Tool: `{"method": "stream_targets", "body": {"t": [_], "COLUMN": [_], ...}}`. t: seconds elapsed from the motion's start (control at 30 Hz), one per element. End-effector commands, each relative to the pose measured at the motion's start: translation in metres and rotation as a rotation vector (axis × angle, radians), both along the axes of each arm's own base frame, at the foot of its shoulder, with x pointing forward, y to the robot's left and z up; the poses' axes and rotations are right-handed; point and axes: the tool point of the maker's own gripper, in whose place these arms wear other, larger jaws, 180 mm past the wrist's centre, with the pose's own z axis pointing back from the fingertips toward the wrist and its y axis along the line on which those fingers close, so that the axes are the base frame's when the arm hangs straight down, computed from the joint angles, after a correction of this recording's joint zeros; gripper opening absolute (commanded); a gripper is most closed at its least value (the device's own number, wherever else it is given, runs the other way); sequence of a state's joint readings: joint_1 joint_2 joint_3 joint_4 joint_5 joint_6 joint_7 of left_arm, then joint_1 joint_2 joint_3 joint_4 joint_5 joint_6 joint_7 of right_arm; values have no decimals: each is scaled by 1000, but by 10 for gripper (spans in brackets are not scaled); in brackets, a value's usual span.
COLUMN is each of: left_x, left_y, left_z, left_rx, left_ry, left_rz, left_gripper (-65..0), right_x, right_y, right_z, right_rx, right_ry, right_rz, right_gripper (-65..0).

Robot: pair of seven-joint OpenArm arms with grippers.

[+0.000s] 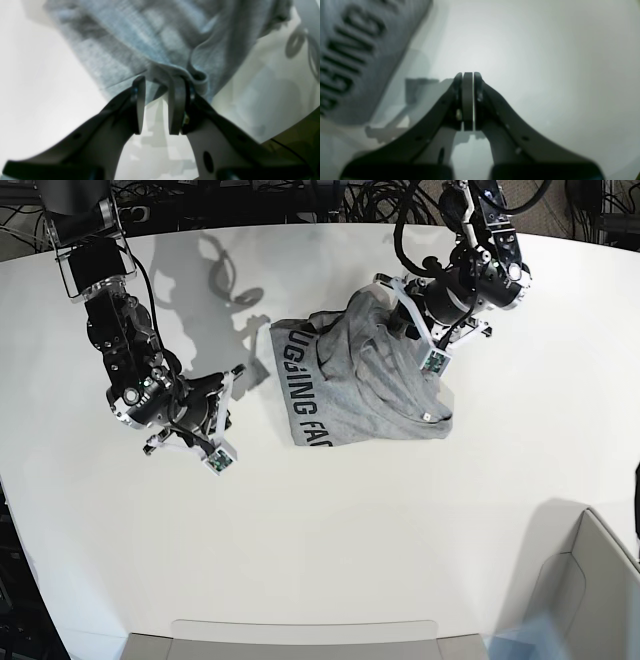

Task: Fold the T-shirt properly
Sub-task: 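Grasp the bundle edges with both grippers and square the folded shirt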

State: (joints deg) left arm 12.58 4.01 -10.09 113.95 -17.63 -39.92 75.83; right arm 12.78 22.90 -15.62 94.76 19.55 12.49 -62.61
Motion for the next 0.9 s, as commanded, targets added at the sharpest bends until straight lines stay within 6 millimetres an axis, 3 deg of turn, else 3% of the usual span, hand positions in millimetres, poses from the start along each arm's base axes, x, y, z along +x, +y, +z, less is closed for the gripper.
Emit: {"method": "stream_targets", "body": {"t": [0.0,0.17,0.33,0.67,0.87], "left_x": [8,8,9,14,3], "left_y": [0,10,9,-26,-12], "left_z": [10,11,16,43,25], "left_rx": [-9,-15,-25,-287,-187], "left_ry": [-44,-43,-57,-135,-61], "left_rz": [2,65,70,26,35], "left_gripper": [-480,-461,-411,-410,-410], "right_x": [8,-12,-18,-19,-22], "right_y": [4,4,13,22,24], "right_z": [16,-2,-8,-9,-11], "right_rx": [24,31,53,74,74], "right_ry": [-59,-22,-8,-1,8], "right_rz": [14,17,25,28,31], "right_gripper": [-637,-637,-637,-635,-635]}}
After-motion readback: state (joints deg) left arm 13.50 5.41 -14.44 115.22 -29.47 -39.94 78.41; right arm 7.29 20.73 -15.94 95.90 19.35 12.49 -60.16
